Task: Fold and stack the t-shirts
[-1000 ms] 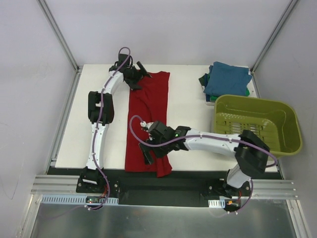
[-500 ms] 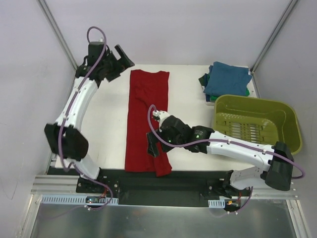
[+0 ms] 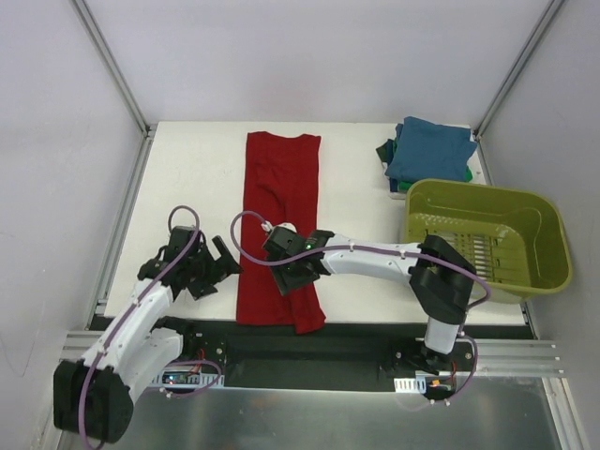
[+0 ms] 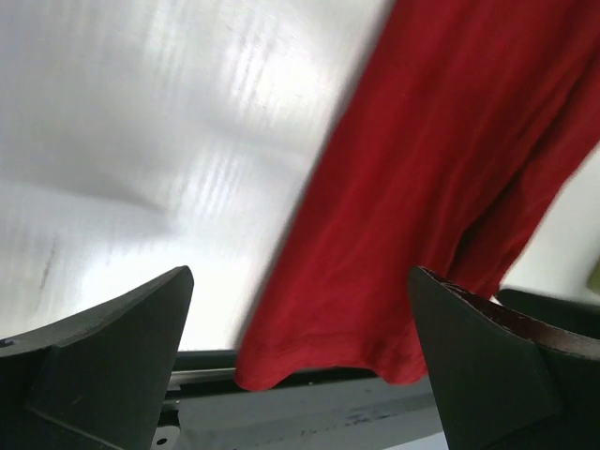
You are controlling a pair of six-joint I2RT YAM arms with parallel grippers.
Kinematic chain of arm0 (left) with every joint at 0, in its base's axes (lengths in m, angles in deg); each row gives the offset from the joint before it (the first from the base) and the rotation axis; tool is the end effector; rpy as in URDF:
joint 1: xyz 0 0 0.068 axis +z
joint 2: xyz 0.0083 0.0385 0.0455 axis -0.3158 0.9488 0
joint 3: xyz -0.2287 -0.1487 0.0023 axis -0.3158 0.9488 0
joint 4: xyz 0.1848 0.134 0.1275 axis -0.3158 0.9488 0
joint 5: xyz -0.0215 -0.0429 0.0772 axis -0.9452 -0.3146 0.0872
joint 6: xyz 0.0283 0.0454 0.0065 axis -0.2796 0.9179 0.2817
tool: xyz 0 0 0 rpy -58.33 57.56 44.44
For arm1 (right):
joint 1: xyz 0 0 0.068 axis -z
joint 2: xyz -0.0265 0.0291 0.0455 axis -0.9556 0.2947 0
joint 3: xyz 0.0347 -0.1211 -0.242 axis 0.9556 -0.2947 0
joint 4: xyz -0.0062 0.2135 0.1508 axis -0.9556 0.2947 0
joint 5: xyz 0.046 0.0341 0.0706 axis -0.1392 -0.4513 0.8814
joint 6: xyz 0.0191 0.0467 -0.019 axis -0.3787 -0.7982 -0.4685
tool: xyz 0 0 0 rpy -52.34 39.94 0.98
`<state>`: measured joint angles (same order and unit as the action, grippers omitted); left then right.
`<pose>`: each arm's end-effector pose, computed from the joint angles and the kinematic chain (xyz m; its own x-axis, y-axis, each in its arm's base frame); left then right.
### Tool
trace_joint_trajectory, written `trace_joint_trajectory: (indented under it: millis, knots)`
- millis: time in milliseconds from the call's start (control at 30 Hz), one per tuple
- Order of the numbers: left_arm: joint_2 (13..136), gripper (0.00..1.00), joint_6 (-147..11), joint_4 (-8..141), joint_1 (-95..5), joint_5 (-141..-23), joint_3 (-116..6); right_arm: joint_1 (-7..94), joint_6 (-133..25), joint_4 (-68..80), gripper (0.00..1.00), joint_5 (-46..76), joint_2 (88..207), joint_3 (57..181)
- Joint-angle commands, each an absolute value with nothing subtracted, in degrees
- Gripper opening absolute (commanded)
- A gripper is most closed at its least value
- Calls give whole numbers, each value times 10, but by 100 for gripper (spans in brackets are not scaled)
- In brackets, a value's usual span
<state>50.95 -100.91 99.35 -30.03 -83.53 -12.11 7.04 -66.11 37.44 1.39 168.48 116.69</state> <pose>0.1656 -0.0404 0.1955 -0.7693 -0.5470 -0.3300 -0.3363 0.7859 -0.5189 0.1555 0.3374 0.2103 -0.6256 -0.6093 -0.4872 -0.7239 0.6862 0.0714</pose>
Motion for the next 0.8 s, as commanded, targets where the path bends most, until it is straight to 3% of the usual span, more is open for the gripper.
trace_joint_trajectory:
  millis: [0,100,200,300,400,767]
  knots:
    - [409,99,-1023,965,-302,-908,-71,76,-669,401,58,-10,1724,1220]
    - [371,99,-1031,966,-302,-940,-35,83,-676,399,48,-8,1750,1234]
    - [360,99,-1035,966,-302,-945,-14,91,-682,393,21,-4,1760,1241]
    - [367,99,-1036,968,-302,-959,-5,91,-685,396,6,2,1746,1244]
    - [368,99,-1037,968,-302,-963,3,91,-686,398,1,2,1720,1240]
    - [375,99,-1043,970,-302,-975,5,92,-695,418,0,52,1723,1296]
